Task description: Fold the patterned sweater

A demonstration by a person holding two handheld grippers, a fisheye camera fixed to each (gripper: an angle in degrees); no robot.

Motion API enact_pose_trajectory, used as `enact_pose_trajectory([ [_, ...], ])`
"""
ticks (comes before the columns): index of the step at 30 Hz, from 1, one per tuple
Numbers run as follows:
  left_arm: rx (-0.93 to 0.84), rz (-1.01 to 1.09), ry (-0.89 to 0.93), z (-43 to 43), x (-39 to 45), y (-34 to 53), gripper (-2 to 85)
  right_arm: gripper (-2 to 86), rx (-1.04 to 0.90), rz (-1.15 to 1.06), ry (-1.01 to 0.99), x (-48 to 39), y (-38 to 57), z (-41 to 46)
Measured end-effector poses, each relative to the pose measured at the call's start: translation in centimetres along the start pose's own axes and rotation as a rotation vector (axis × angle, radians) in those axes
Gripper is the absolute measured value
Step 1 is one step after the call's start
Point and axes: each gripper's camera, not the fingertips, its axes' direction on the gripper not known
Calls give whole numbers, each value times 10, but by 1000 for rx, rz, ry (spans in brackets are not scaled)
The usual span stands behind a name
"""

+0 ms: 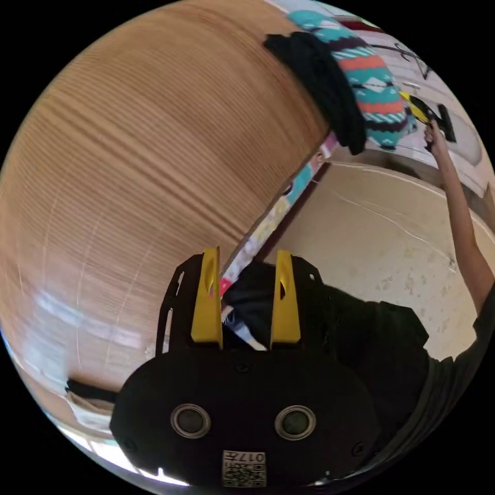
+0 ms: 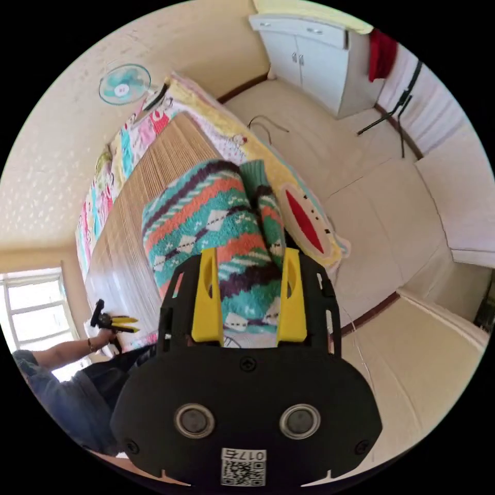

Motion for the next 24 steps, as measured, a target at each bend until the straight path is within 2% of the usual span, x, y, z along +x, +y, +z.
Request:
enact_pose_trajectory([
  [2,-11,-277,-19,-7,-81,82,150,31,152,-49,-41,-29,52,-20],
  [5,84,-606,1,-26,-144,198,138,15,223,-64,-1,-88,124,-12],
  [9,274,-933,120,-26,-165,326,111,7,95,-229,56,-213,188,64],
  [10,331,-1016,190,-15,-163,360,100,6,106,-275,131,-259,206,86],
  [11,374,-1075,260,-1,-158,387,91,6,141,-295,183,-282,217,94],
  [13,398,-1131,329,22,-147,415,67,4,329,-377,361,-378,264,122],
  [14,377,-1172,347,36,-138,429,35,4,379,-380,373,-398,275,127],
  [15,361,-1187,346,43,-133,435,18,4,433,-409,320,-434,292,133],
  [17,326,-1144,315,65,-112,450,5,4,379,-482,71,-476,308,142],
  [19,302,-1067,267,77,-99,459,3,4,201,-528,-361,-514,320,163],
  [20,298,-1044,217,79,-92,468,3,4,154,-531,-466,-520,323,170],
  [22,352,-1013,161,74,-85,486,7,4,-13,-533,-824,-540,338,202],
  [24,446,-1026,107,59,-84,510,17,4,-124,-553,-994,-554,352,226],
])
